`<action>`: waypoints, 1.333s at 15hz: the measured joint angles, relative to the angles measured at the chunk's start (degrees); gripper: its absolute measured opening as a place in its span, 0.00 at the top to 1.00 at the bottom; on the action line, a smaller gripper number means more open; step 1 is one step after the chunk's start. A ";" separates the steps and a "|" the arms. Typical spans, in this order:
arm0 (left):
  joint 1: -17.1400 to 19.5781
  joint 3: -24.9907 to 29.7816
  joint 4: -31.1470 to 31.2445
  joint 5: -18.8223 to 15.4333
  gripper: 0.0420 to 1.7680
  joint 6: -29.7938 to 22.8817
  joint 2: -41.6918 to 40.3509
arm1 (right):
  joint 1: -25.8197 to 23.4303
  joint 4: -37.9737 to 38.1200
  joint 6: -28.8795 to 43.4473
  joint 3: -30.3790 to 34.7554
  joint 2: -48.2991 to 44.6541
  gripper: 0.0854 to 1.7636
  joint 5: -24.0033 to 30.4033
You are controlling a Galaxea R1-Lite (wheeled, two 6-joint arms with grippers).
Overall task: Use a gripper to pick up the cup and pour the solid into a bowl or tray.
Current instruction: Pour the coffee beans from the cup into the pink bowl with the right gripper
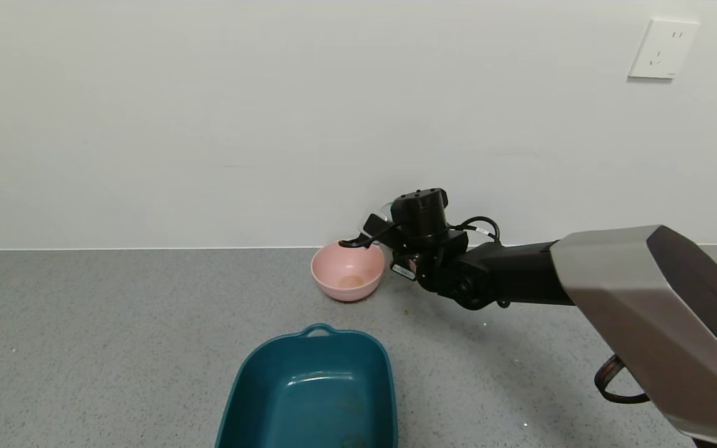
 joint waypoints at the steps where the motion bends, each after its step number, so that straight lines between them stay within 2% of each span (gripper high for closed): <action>1: 0.00 0.00 0.00 0.02 0.01 0.00 0.00 | 0.13 0.02 -1.63 -1.01 0.74 0.26 -0.52; 4: 0.00 0.00 0.00 0.02 0.01 0.00 0.00 | 0.46 -0.22 -5.68 -3.58 2.76 0.26 -2.40; 12: 0.00 0.00 0.00 0.02 0.01 0.00 0.00 | 0.94 -1.29 -18.86 -4.99 4.77 0.26 -6.56; 18: 0.00 0.00 -0.02 0.02 0.01 0.00 0.00 | 0.28 -14.80 -35.76 -5.40 7.00 0.26 -6.45; 20: 0.00 0.00 0.00 0.02 0.01 0.00 0.00 | 0.44 -17.38 -38.86 -5.42 7.96 0.26 -6.28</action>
